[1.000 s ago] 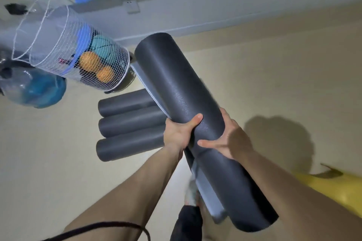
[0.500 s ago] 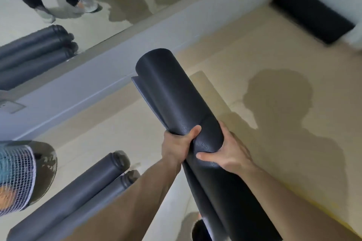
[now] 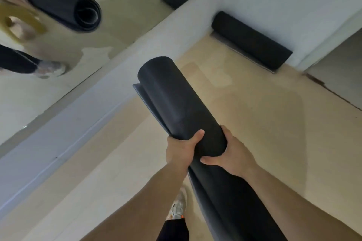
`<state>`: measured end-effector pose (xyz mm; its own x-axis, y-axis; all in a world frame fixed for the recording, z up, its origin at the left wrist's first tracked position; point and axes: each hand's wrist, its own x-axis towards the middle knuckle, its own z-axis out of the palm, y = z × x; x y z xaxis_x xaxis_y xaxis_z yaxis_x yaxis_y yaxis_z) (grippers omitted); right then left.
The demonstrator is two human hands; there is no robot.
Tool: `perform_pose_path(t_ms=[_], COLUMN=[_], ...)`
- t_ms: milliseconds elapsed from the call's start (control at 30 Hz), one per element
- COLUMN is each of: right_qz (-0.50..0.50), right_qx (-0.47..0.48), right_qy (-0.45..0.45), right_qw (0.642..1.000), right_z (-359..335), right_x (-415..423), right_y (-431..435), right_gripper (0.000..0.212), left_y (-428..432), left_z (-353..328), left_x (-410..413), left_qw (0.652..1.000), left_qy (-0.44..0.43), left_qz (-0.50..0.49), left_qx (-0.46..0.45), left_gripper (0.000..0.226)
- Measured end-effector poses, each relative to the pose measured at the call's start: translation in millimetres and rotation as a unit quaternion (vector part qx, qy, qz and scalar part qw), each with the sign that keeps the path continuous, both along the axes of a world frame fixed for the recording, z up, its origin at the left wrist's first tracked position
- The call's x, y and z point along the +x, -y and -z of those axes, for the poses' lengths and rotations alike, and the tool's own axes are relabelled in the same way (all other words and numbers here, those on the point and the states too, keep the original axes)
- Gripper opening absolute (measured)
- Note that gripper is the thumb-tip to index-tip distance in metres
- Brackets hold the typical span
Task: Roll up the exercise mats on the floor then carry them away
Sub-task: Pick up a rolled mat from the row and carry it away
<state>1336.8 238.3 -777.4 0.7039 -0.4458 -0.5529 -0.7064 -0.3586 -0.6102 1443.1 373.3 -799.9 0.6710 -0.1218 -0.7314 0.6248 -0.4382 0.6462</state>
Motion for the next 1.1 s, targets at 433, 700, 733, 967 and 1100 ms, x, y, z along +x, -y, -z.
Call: perform_pose_path(t_ms=[433, 700, 733, 967, 1100], right_qz=[-0.010, -0.016, -0.020, -0.038, -0.069], right_qx=[0.003, -0.024, -0.024, -0.043, -0.081], right_qy=[-0.033, -0.108, -0.118, -0.147, -0.142], right_qw=[0.999, 0.994, 0.993, 0.988, 0.984], right_z=[72, 169, 183, 289, 338], right_x=[187, 264, 272, 324, 351], right_y=[302, 498, 515, 604, 641], right_gripper=[0.121, 0.129, 0.132, 0.134, 0.140], left_y=[301, 498, 516, 605, 639], left_z=[82, 180, 195, 304, 361], left_x=[187, 258, 265, 308, 326], left_qw=[0.998, 0.995, 0.994, 0.992, 0.990], left_qy=[-0.035, -0.093, -0.098, -0.126, -0.133], left_qz=[0.044, 0.038, 0.038, 0.002, -0.025], left_qx=[0.019, 0.002, 0.004, -0.011, -0.028], left_gripper=[0.108, 0.083, 0.082, 0.076, 0.102])
